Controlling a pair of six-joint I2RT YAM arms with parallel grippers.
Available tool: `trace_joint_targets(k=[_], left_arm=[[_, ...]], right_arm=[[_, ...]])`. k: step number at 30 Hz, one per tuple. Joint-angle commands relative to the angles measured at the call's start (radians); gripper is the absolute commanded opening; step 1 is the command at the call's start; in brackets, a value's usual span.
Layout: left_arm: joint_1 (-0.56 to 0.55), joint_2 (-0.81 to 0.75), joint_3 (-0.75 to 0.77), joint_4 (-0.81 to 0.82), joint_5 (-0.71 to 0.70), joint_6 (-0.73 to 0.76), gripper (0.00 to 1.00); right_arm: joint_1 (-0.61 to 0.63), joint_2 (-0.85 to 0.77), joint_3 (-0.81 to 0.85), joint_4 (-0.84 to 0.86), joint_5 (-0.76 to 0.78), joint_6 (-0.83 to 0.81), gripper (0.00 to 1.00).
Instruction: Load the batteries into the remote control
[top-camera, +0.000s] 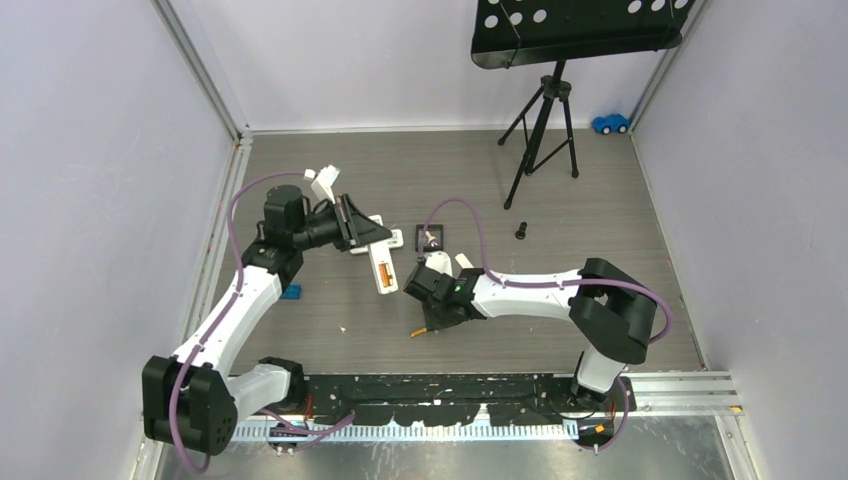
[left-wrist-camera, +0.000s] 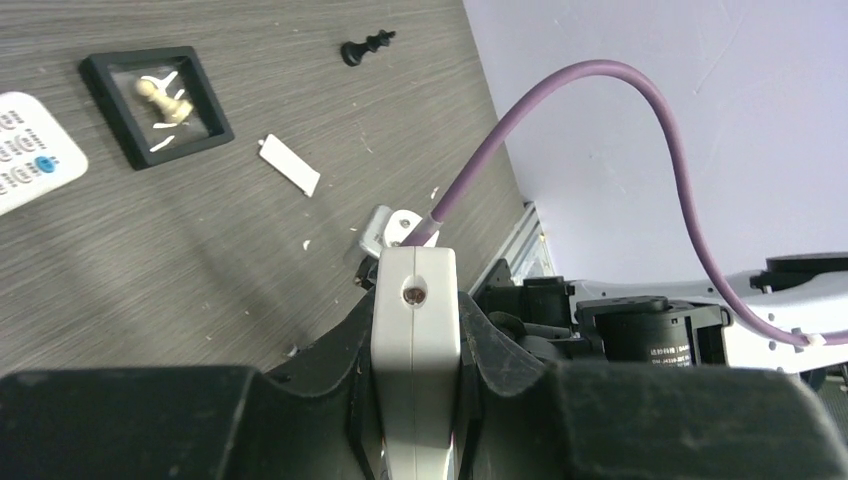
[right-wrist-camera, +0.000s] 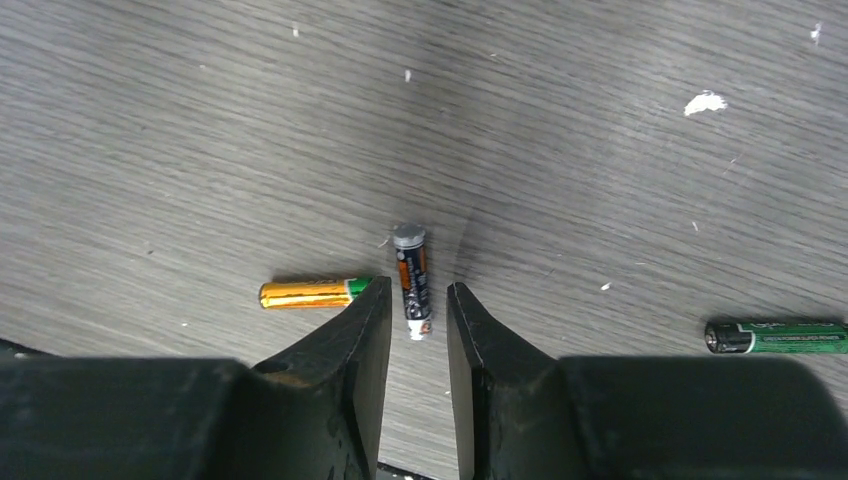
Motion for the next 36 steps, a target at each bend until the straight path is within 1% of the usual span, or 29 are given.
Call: trace_joint_targets(k=[1, 7, 16, 20, 24, 26, 29, 33, 35, 36], left_arm=[[0.014, -0.022, 0.048, -0.032, -0.045, 0.032, 0.00], [0.016, -0.020, 0.047, -0.040, -0.055, 0.036, 0.00], [0.016, -0.024, 0.046, -0.055, -0.076, 0.048, 0.00], [0.015, -0.023, 0.046, -0.060, -0.083, 0.051, 0.00], [0.016, -0.010, 0.045, -0.052, -0.079, 0.036, 0.00], [0.015, 0.001, 0.041, -0.036, -0.066, 0.011, 0.00], [0.015, 0.024, 0.017, 0.047, -0.017, -0.074, 0.00], [0.011, 0.083, -0.044, 0.257, 0.051, -0.271, 0.00], [-0.005, 0.116, -0.077, 0.405, 0.059, -0.375, 0.00], [-0.014, 0.132, -0.089, 0.448, 0.056, -0.405, 0.00]], right_arm=[[0.007, 0.006, 0.032, -0.016, 0.046, 0.000, 0.31], [0.010, 0.005, 0.017, -0.010, 0.048, -0.003, 0.28], [0.010, 0.051, 0.002, -0.002, 0.045, 0.011, 0.23], [0.010, 0.031, 0.011, -0.045, 0.123, 0.041, 0.13], [0.010, -0.048, 0.022, -0.088, 0.211, 0.059, 0.11], [0.010, -0.115, 0.031, -0.099, 0.245, 0.058, 0.10], [0.010, -0.239, 0.035, -0.075, 0.251, 0.043, 0.11], [0.010, -0.400, 0.070, -0.041, 0.218, 0.005, 0.11], [0.010, -0.435, 0.106, -0.038, 0.179, -0.016, 0.11], [0.010, -0.444, 0.128, -0.042, 0.162, -0.022, 0.12]])
